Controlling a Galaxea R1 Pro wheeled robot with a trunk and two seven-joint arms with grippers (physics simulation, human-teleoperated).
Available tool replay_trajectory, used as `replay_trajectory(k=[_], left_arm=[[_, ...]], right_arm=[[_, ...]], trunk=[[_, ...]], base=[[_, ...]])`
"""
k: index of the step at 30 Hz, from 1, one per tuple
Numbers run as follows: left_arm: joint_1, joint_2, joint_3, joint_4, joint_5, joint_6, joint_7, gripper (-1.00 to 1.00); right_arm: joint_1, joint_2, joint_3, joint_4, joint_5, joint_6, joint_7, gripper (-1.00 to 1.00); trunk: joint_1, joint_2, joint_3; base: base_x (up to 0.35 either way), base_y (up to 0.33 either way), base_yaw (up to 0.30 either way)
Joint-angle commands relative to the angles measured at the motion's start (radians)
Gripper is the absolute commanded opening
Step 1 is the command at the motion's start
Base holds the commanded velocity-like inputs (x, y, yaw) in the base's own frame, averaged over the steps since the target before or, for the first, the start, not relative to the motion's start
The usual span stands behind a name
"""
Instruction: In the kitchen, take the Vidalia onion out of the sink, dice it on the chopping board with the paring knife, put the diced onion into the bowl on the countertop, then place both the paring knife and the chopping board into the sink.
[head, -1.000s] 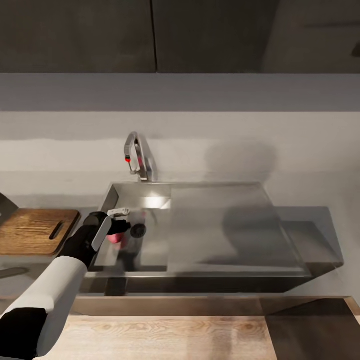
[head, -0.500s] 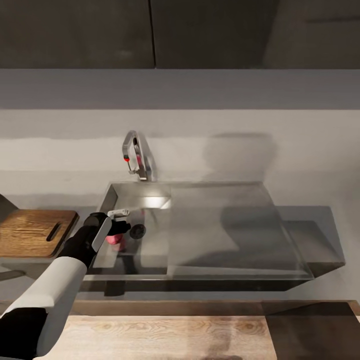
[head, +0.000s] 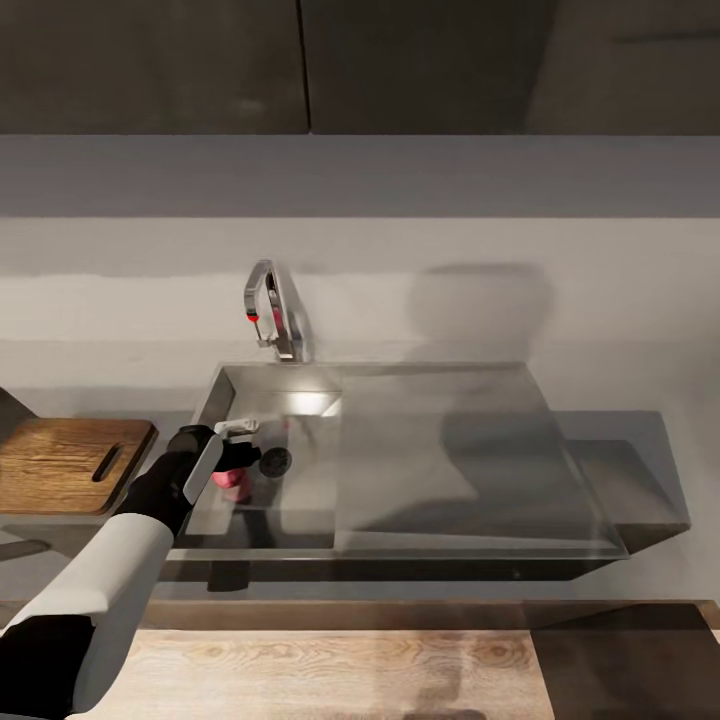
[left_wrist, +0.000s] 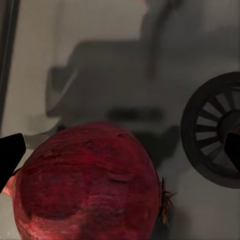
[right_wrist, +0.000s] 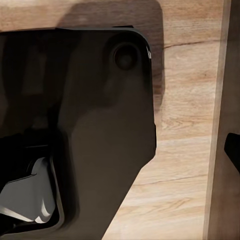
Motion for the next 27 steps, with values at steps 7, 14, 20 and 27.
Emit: replay_trajectory(k=[7, 14, 20, 27], left_arm=[[-0.001, 0.003, -0.005, 0.01, 0.011, 0.002, 0.009, 1.0], [-0.001, 0.003, -0.004, 0.014, 0.01, 0.002, 0.009, 1.0], [-0.001, 0.013, -0.004, 0.027, 0.01, 0.002, 0.009, 1.0], [-0.001, 0.015, -0.004, 0.032, 0.01, 0.002, 0.009, -1.0]], right_arm=[[-0.001, 0.0, 0.009, 0.001, -0.009, -0.003, -0.004, 1.0], [-0.001, 0.0, 0.009, 0.001, -0.009, -0.003, -0.004, 1.0], [-0.001, 0.0, 0.009, 0.001, -0.009, -0.003, -0.004, 1.0], [-0.001, 0.0, 0.009, 0.001, -0.009, -0.003, -0.004, 1.0]], trunk=[[0.001, -0.002, -0.005], [0.001, -0.002, -0.007], [0.001, -0.002, -0.008], [0.001, -0.002, -0.008]], base=[[0.0, 0.0, 0.0], [0.0, 0.0, 0.0], [0.0, 0.0, 0.0], [0.0, 0.0, 0.0]])
